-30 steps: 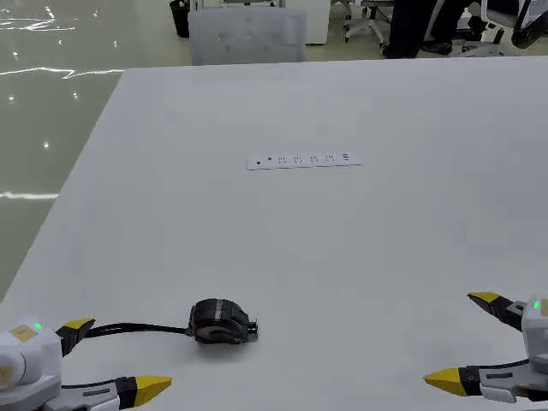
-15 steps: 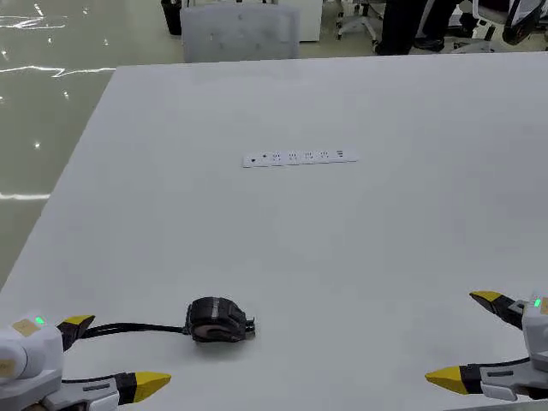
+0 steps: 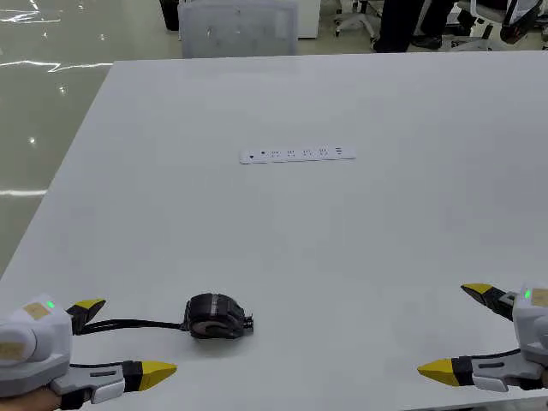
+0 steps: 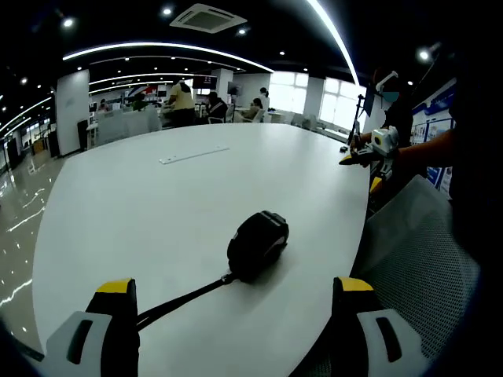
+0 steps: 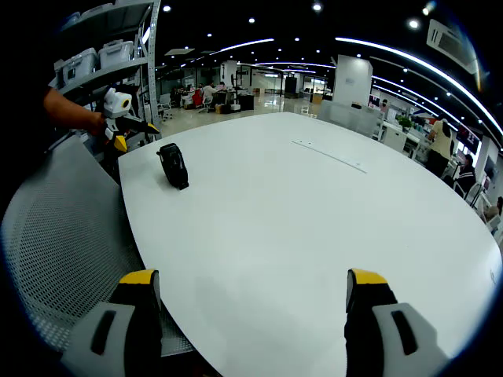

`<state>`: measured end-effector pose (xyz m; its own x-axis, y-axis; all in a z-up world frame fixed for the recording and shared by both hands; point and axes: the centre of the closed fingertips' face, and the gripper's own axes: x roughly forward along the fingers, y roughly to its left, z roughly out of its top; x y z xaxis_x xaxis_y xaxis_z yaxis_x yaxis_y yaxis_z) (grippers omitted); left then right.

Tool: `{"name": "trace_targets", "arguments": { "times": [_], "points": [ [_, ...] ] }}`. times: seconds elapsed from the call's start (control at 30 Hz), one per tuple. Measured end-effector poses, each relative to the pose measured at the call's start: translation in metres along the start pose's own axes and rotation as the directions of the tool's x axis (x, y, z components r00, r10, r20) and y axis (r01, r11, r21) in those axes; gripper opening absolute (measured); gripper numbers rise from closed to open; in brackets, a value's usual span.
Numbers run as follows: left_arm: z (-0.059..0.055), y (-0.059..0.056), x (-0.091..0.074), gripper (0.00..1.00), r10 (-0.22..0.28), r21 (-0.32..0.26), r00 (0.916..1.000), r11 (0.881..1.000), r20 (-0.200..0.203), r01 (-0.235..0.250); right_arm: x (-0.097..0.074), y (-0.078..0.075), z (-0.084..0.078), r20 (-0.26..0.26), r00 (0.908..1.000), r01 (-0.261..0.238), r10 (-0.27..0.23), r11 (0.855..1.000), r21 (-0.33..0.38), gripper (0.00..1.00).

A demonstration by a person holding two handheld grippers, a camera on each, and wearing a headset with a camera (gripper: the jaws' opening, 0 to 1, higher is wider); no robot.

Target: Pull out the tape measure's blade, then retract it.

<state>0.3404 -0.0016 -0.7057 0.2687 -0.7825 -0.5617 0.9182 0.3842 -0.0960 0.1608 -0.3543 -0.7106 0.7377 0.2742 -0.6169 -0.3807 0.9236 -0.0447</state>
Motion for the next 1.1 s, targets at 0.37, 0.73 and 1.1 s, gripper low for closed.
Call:
{"name": "trace_targets", "arguments": {
  "times": [0.37,0.73,1.1],
  "points": [
    [0.021,-0.002,0.017,1.0,-0.061,0.094,0.9973,0.993,-0.04,0.065,0.019,0.01,0.024,-0.017,0.9984,-0.055,0.054,0.996,-0.072,0.98],
    [0.021,-0.01,0.036,1.0,-0.133,0.22,0.9776,0.961,-0.163,0.168,0.044,0.024,0.059,-0.014,0.9935,-0.114,0.113,0.978,-0.176,0.97],
    [0.031,-0.022,0.05,0.88,-0.213,0.341,0.9456,0.894,-0.246,0.29,0.075,0.053,0.095,-0.028,0.9761,-0.215,0.215,0.937,-0.276,0.98]
  ]
}}
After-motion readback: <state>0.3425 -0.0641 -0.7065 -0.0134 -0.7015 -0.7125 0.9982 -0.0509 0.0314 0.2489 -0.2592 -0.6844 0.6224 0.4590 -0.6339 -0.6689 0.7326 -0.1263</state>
